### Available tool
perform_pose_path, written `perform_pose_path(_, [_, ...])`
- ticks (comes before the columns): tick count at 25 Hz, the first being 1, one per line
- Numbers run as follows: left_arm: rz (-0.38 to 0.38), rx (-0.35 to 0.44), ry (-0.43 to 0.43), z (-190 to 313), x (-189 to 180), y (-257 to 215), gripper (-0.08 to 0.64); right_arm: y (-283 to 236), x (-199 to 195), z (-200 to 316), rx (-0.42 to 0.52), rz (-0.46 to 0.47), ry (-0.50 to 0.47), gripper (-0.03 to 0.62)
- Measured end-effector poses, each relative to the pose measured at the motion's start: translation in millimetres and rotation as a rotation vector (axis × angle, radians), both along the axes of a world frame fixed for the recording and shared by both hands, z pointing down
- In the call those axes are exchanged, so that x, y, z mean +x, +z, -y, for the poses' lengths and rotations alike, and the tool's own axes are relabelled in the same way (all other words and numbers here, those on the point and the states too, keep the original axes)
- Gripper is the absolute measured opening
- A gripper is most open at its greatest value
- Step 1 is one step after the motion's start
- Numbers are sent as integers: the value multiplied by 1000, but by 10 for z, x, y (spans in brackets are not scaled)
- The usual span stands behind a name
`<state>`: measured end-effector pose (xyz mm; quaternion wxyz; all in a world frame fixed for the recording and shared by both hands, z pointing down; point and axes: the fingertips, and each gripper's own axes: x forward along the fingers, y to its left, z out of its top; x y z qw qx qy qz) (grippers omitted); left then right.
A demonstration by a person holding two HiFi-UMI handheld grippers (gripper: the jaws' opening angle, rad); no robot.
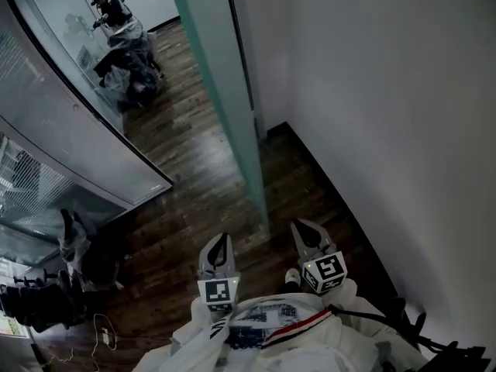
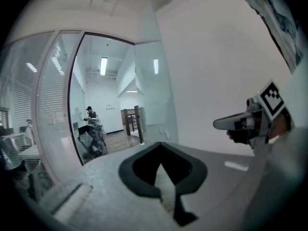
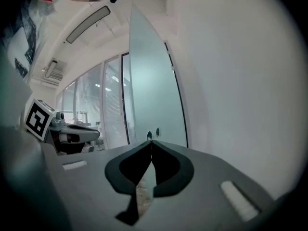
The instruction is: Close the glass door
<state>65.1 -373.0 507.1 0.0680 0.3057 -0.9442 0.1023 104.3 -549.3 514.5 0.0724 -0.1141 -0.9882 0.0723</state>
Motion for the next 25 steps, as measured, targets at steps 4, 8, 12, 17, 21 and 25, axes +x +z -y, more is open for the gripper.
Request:
perform_pose_path(4, [4,1,-81,53,-3,-82,2,79,-356,85,54,7,-136,104])
perform_pose_path(8, [-8,-11,-157,92,62,-125,2,217,-931,64,137,48,-342,201])
perform_pose_path(12, [-17,-43,-236,33,145,-157,2,269,-1474,-113,200,52,-572,205])
perform_pose_path(17, [-28,-61,-354,-279,161,-151,2,243,-1812,-439,174,40,-739,201])
perform_pose_path(21, [-51,-64,-386,-563,12,22,2,339,-2006,-672,155,43,-731,137])
perform_pose_path(25, [-53,-52,-364,-805,-316,231,2,420,-2054,-775,115,31,-722,121])
